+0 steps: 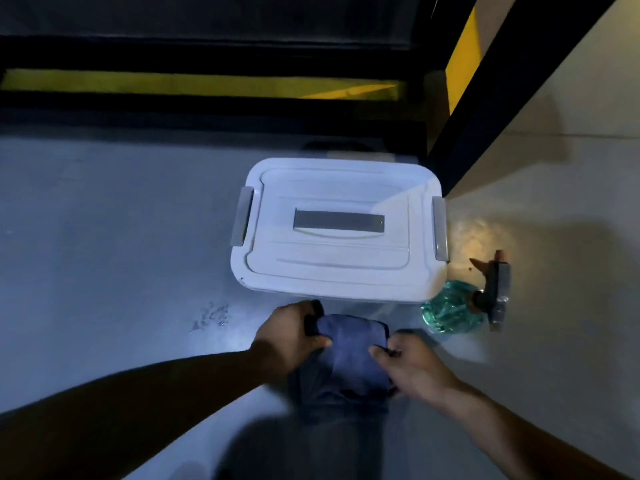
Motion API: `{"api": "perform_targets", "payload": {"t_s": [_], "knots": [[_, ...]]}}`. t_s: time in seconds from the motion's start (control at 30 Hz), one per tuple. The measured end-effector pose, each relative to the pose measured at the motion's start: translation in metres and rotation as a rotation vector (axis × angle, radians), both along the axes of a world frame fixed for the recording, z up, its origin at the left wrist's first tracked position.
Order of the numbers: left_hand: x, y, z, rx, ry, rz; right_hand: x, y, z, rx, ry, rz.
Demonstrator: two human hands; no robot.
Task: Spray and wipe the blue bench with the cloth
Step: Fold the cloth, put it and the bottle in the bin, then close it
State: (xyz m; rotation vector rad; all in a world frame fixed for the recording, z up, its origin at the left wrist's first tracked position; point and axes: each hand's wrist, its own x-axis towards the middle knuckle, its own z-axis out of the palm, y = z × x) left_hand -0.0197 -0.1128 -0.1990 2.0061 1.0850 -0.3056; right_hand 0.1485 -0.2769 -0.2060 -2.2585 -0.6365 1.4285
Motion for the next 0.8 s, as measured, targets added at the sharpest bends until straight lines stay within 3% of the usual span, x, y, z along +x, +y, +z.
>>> {"api": "perform_targets", "payload": {"t_s": [0.13,0.2,0.3,0.47,0.63,0.8], "knots": [[-0.016,0.007,0.023,0.082,0.011,-0.096,0.009,0.000,0.029,0.051,-0.048,0.157],[-0.031,0.016,0.058,0.116,-0.028,-0.161,0.018,0.004,0.068,0.092,-0.182,0.222],[-0.034,0.030,0.129,0.114,-0.185,-0.204,0.037,0.022,0.130,0.230,-0.216,0.268],[0.009,0.080,0.194,0.332,-0.389,-0.085,0.073,0.079,0.193,0.393,-0.287,0.143],[0.045,0.131,0.166,0.530,-0.327,0.010,0.101,0.121,0.194,0.301,-0.483,0.205],[0.041,0.137,0.109,0.529,-0.179,0.144,0.113,0.118,0.161,0.184,-0.655,0.203]]}}
